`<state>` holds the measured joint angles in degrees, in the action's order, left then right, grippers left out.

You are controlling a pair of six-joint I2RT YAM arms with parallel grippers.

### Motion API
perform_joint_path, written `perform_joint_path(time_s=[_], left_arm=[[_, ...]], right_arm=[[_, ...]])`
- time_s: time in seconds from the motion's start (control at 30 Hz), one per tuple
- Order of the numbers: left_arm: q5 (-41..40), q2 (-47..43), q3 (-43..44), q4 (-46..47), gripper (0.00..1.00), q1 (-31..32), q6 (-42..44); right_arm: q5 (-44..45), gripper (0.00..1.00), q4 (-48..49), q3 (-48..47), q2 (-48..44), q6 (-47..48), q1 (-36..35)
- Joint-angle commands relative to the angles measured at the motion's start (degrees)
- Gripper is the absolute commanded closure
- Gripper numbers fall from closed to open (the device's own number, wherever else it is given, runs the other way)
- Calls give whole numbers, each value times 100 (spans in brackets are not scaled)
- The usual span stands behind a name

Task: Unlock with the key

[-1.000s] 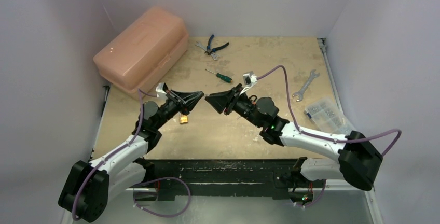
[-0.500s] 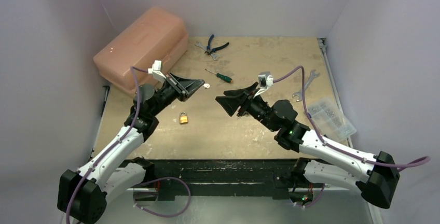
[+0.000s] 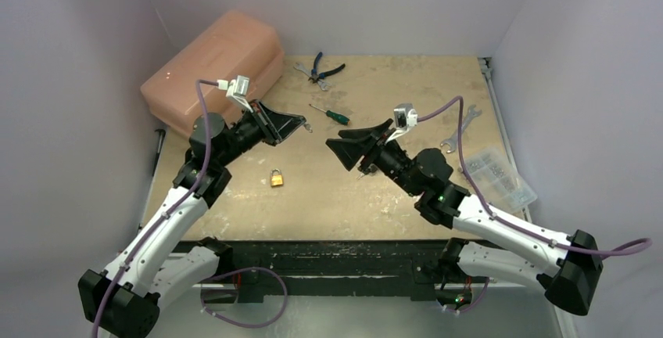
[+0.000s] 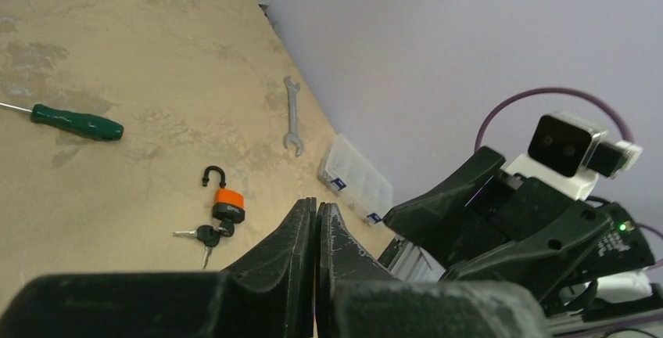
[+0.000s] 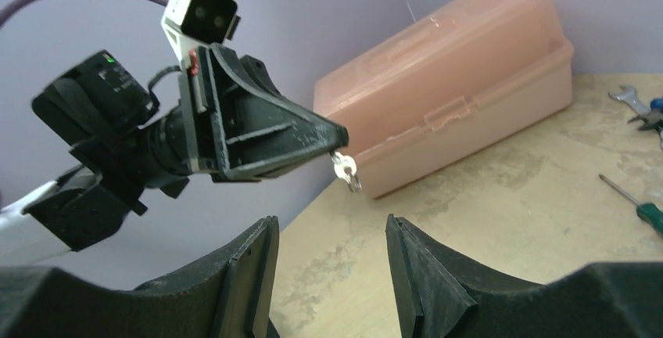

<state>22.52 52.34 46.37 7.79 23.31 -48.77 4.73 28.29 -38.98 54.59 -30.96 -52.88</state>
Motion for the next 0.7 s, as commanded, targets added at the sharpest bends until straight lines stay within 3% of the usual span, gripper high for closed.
perform_joint_path(time_s=[0.0,0.67], left_arm=[[374,-100,385,-16,100,-2,553],[800,-302,472,222,100,-2,367]], right_arm=[[-139,41,456,-466,51,162,-6],[-464,46,785,-950,979,189,-3]])
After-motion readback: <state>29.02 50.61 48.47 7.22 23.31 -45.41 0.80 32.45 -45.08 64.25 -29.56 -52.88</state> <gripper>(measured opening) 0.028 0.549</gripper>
